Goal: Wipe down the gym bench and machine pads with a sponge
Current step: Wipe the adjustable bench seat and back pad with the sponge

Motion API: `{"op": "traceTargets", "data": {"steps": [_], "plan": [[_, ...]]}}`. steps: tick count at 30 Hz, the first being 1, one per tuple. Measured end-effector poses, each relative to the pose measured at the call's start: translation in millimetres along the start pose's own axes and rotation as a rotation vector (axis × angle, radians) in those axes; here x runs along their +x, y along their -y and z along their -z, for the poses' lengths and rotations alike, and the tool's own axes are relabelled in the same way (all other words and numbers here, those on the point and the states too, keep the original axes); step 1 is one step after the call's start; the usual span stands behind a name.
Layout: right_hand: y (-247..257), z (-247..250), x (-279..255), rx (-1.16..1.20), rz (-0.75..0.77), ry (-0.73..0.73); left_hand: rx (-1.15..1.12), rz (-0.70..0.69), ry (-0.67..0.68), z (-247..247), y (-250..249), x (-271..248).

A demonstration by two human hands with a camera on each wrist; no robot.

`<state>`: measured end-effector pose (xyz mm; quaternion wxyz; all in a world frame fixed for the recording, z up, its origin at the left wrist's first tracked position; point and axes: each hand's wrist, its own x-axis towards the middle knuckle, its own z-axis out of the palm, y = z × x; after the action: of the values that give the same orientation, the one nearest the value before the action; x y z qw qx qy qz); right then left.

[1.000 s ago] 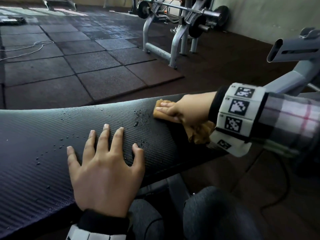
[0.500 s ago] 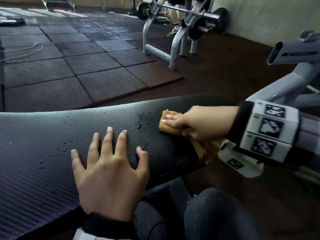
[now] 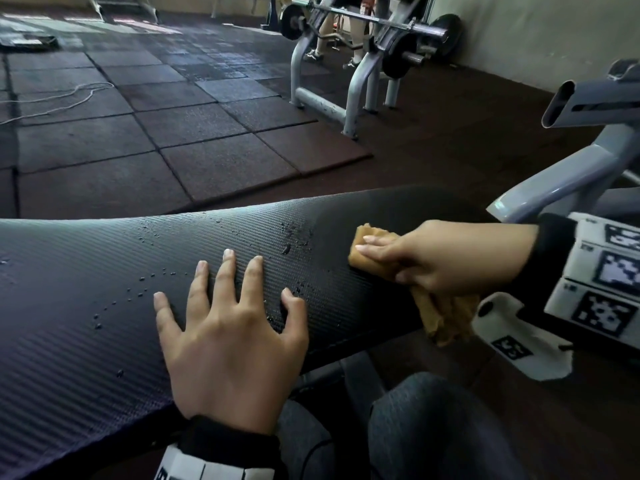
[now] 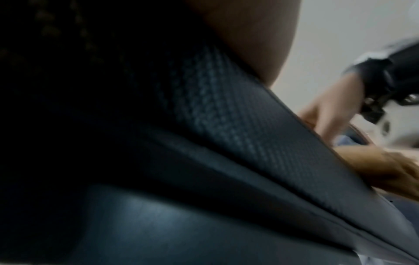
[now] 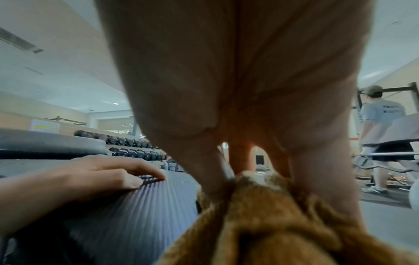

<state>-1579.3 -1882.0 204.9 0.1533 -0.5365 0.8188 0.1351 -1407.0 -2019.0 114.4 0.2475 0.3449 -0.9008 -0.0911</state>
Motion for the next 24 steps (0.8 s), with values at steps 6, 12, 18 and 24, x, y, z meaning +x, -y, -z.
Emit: {"op": "traceTargets", "data": {"steps": [6, 12, 18, 24], "plan": [[10.6, 21.1, 41.2, -0.092, -0.008, -0.047, -0.003, -0.006, -0.001, 0.2, 0.5, -0.2], [-20.6, 13.3, 25.8, -0.092, -0.197, -0.026, -0.006, 0.000, -0.002, -0.2, 0.8, -0.3], [-19.0, -4.0, -5.9, 0.034, -0.216, 0.088, -0.006, 0.002, -0.023, -1.8, 1.0, -0.4], [-38.1, 21.9, 41.3, -0.076, -0.414, 0.037, -0.016, -0.003, -0.035, -2.0, 1.5, -0.2]]}}
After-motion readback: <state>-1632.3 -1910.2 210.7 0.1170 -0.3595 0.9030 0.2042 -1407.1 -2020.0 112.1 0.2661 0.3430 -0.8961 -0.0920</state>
